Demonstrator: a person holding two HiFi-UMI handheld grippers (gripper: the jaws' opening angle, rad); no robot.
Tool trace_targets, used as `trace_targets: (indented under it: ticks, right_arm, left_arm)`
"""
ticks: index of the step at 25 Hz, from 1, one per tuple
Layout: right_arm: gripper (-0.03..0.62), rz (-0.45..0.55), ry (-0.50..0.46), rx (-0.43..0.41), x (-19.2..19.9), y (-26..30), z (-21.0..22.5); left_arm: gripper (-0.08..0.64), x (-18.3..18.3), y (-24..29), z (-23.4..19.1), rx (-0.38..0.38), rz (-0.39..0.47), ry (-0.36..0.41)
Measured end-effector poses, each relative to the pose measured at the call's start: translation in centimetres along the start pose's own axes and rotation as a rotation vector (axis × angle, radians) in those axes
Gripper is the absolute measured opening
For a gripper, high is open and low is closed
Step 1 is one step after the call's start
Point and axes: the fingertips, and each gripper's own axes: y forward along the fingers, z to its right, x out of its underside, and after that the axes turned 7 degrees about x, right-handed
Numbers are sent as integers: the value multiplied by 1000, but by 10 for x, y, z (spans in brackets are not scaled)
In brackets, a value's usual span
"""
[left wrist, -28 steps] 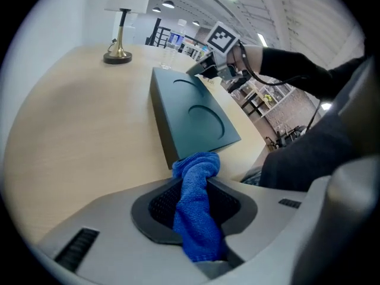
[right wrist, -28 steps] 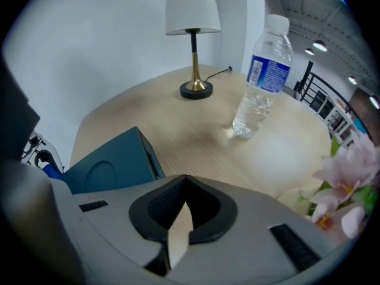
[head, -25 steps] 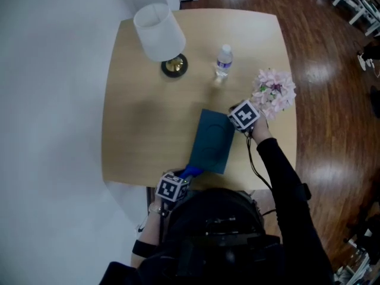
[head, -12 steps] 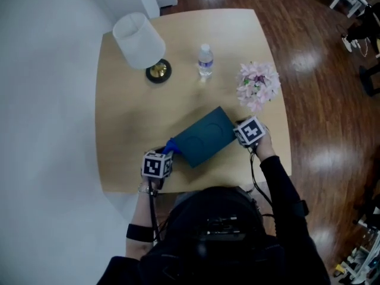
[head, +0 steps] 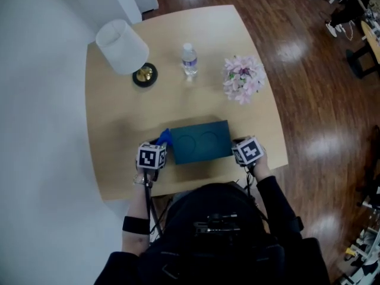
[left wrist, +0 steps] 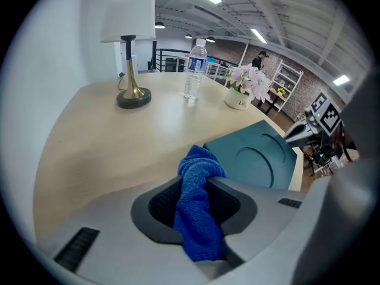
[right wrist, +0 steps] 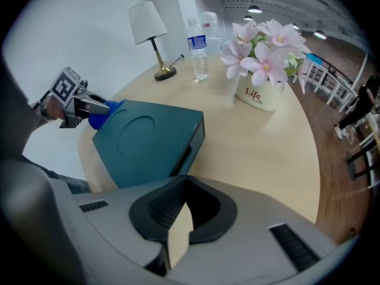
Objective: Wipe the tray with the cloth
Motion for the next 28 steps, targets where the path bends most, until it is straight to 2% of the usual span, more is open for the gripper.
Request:
trace_targets:
  ticks: [3,6,8,10,14,17,21,28]
  right_arm:
    - [5,2,30,-22,4,-1,-7]
    - [5,109,68,41,-16,-21,1]
    - [5,177,58,31,-33,-33,-11]
    - [6,179,4,8,-39,-31,-31]
    - [6,148,-80,46,-39,-22,-41]
    - [6,133,-77,48,-40,-22,-43]
    - [6,94,-132,79,-40,-21,-45]
    - [8,97,-64,35,-40,-22,-38]
  left_arm:
    - [115,2,0,-1,13,12,-12]
    - [117,4,-12,-11,0,58,-57]
    - [117,2,-19,-16,-14,89,-65]
    - [117,-3,-17,-19,-17,97,-52]
    - [117,-17,0,-18,1,78,-3]
    - [117,-18,13,-10,46,42,37]
    - [117,-9,12,10,122,6,105]
    - [117,45,4,56,248,-148,266]
